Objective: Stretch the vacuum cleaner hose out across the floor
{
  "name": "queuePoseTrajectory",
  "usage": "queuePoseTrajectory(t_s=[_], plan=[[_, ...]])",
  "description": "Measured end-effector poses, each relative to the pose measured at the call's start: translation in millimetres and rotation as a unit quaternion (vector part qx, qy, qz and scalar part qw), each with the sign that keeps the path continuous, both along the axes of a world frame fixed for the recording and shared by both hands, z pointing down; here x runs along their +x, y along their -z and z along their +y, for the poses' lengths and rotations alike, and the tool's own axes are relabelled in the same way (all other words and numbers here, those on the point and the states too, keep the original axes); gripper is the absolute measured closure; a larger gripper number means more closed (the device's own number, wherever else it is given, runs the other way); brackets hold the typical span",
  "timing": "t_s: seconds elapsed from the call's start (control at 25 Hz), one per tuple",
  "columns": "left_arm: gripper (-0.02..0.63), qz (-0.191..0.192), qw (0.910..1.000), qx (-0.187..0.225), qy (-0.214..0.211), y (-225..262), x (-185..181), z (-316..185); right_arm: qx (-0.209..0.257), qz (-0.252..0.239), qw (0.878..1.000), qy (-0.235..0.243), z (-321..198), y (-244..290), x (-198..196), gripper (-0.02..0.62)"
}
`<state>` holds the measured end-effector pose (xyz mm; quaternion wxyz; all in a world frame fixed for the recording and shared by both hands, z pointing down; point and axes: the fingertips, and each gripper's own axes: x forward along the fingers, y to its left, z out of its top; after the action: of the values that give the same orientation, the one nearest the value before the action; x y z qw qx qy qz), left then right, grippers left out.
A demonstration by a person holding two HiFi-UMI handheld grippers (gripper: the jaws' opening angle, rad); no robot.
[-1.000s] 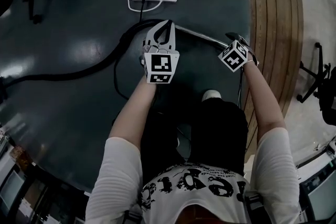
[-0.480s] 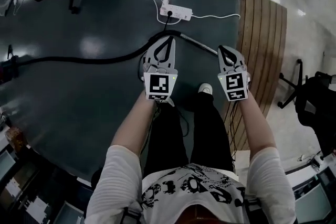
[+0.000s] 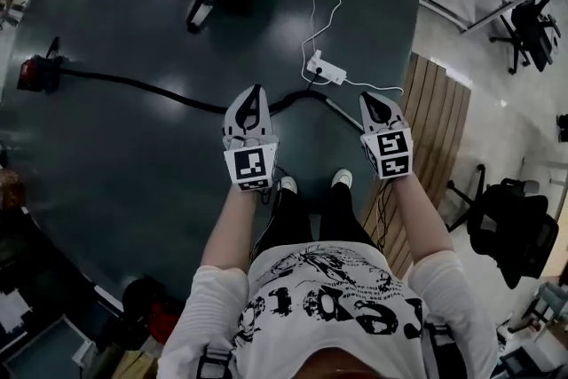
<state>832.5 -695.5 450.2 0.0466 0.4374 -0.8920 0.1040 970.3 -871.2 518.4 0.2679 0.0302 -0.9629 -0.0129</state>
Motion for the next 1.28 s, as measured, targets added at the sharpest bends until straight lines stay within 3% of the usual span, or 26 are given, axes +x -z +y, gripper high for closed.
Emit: queuePoseTrajectory(t_s=[0.16,0.36,0.52,0.72,0.84,0.96,1.04,1.16,1.28], plan=[[0.601,-0.013,0.996,0.001,0.089,28,-14,96,-0.062,-0.06,0.99,0.113,88,47,-43,0.591],[0.601,-0.03,0.9844,0.01,0.173,58,-25,224,-0.041,-0.08,0.975,0.202,215,87,-103,0.591],[0.601,-0.064,0.9681,0.022,0.241,87,-37,322,-0.033,-0.094,0.949,0.299,328,103,-147,0.591],[0.601,-0.077,0.9489,0.028,0.305,103,-33,407,-0.046,-0.111,0.919,0.376,426,121,-177,0.591],[0.601,-0.077,0.9317,0.043,0.352,110,-26,447,-0.065,-0.109,0.897,0.422,467,125,-190,0.591],[0.601,-0.08,0.9073,0.039,0.411,117,-20,479,-0.081,-0.103,0.861,0.491,503,126,-195,0.591],[0.601,-0.079,0.8896,0.041,0.448,122,-19,493,-0.067,-0.104,0.84,0.528,516,128,-201,0.591],[0.601,-0.066,0.8674,0.058,0.49,125,-17,498,-0.045,-0.103,0.822,0.558,515,132,-212,0.592],[0.601,-0.07,0.8546,0.049,0.512,128,-17,491,-0.04,-0.11,0.811,0.574,505,139,-227,0.592]])
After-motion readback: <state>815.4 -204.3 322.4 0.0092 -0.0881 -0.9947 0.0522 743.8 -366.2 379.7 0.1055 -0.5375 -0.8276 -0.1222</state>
